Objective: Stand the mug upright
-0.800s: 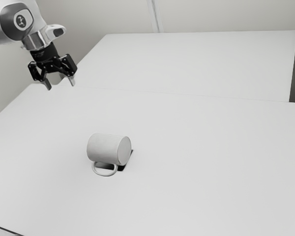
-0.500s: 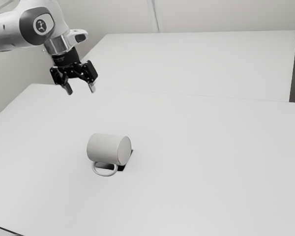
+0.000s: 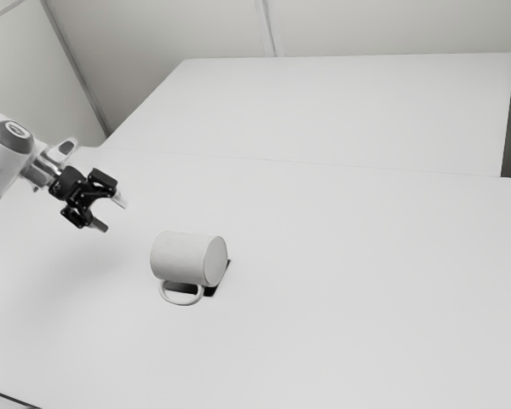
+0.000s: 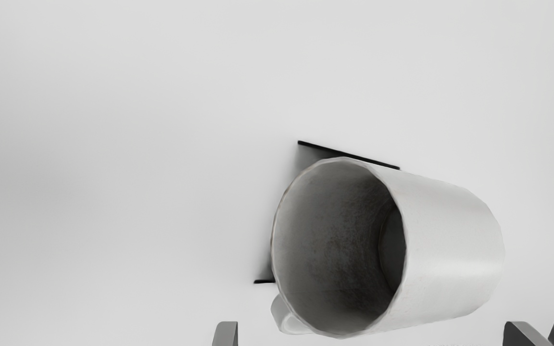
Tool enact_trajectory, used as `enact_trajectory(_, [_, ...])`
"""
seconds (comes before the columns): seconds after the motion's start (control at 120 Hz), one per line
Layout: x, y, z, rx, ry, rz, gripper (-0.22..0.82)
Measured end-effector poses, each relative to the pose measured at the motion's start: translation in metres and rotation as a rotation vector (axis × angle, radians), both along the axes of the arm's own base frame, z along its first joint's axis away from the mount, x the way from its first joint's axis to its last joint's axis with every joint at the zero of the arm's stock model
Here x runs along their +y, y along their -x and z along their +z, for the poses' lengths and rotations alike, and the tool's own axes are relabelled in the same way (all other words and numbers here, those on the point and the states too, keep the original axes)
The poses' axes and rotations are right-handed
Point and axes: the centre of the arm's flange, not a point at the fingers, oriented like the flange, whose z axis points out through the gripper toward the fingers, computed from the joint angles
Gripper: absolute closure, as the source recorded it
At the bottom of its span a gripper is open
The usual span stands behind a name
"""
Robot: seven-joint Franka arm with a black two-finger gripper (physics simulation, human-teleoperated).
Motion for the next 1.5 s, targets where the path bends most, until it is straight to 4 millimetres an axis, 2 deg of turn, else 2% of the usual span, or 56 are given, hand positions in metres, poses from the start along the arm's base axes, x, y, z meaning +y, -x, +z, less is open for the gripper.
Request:
enact_trajectory(0.108, [0.007,0.015,-0.029,-0.099,0.119,0.020,0.00])
enact_trajectory(0.217, [-0.001,0.012,-0.066,-0.173,0.229,0.017,0.00])
enact_trajectory(0.317, [-0.009,0.008,-0.089,-0.236,0.303,0.003,0.00])
enact_trajectory(0.583, [-0.034,0.014,-0.099,-0.404,0.452,-0.064,0.00])
enact_trajectory(0.758, [-0.058,0.017,-0.116,-0.441,0.510,-0.101,0.00])
enact_trajectory(0.958, [-0.078,0.013,-0.123,-0.483,0.524,-0.139,0.01])
enact_trajectory(1.008, [-0.079,0.014,-0.124,-0.490,0.521,-0.141,0.08])
enact_trajectory(1.133, [-0.079,0.014,-0.126,-0.503,0.513,-0.147,0.41])
enact_trajectory(1.225, [-0.079,0.014,-0.126,-0.511,0.507,-0.152,0.57])
enact_trajectory(1.35, [-0.078,0.014,-0.124,-0.524,0.501,-0.157,0.68])
enact_trajectory(1.5, [-0.077,0.010,-0.111,-0.562,0.502,-0.163,0.74])
